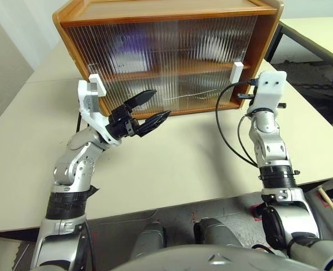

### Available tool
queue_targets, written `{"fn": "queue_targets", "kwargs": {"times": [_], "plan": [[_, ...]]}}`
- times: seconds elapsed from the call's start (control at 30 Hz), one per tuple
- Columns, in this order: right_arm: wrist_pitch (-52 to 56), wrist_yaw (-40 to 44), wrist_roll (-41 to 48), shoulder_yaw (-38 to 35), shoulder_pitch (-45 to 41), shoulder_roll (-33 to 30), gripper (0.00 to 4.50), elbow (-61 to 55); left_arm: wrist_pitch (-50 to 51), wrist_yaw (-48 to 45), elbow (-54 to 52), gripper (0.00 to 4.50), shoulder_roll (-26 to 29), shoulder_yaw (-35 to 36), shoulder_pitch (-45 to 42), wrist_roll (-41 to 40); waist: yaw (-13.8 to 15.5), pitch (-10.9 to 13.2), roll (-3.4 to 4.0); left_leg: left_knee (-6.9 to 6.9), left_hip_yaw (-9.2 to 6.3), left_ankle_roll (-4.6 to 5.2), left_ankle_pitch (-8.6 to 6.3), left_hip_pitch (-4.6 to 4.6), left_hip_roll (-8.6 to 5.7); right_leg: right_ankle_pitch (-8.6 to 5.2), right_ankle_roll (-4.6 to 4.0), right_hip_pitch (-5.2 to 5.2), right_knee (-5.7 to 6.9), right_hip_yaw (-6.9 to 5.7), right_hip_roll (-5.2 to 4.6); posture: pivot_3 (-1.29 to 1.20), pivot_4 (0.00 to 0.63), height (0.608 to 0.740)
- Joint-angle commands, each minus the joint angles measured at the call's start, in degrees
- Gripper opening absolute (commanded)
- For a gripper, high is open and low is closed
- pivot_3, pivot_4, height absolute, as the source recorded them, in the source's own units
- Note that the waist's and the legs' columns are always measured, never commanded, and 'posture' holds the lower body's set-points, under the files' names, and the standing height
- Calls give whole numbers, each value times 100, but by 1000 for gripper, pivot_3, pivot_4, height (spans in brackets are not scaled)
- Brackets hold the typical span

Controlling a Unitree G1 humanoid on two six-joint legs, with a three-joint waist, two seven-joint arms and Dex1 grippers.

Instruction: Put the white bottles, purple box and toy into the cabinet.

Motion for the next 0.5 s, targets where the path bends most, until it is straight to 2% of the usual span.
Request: {"fn": "queue_targets", "kwargs": {"times": [0.03,0.1,0.23,0.37,0.5], "plan": [[563,933,531,201,246,-18,16,-635,0,-21,13,4500,28,18,-16,45,1,0,0,0,0,0,0,0,0,-3,-5,1,0,-1,0,-92,34,740],[841,1467,915,245,357,-39,16,-1033,-3,-5,-7,4500,21,18,-1,47,2,0,0,2,1,-1,1,-1,0,-8,-12,3,0,-1,0,-88,34,740],[1305,1866,1180,299,380,-105,16,-1491,-5,6,-38,4500,1,3,38,49,6,-1,-1,10,5,-5,4,-1,-2,-19,-26,7,-1,1,0,-90,35,740],[1367,1958,1260,278,225,-70,16,-1469,-19,10,-33,4500,-16,-2,41,54,10,-3,-5,15,4,-5,4,1,-1,-33,-49,13,-1,1,0,-89,33,740],[1002,1860,1112,258,-41,-6,16,-971,-33,25,-42,4500,-42,-11,42,65,10,-3,-5,15,4,-2,6,2,-2,-30,-50,12,-1,2,0,-79,30,740]]}}
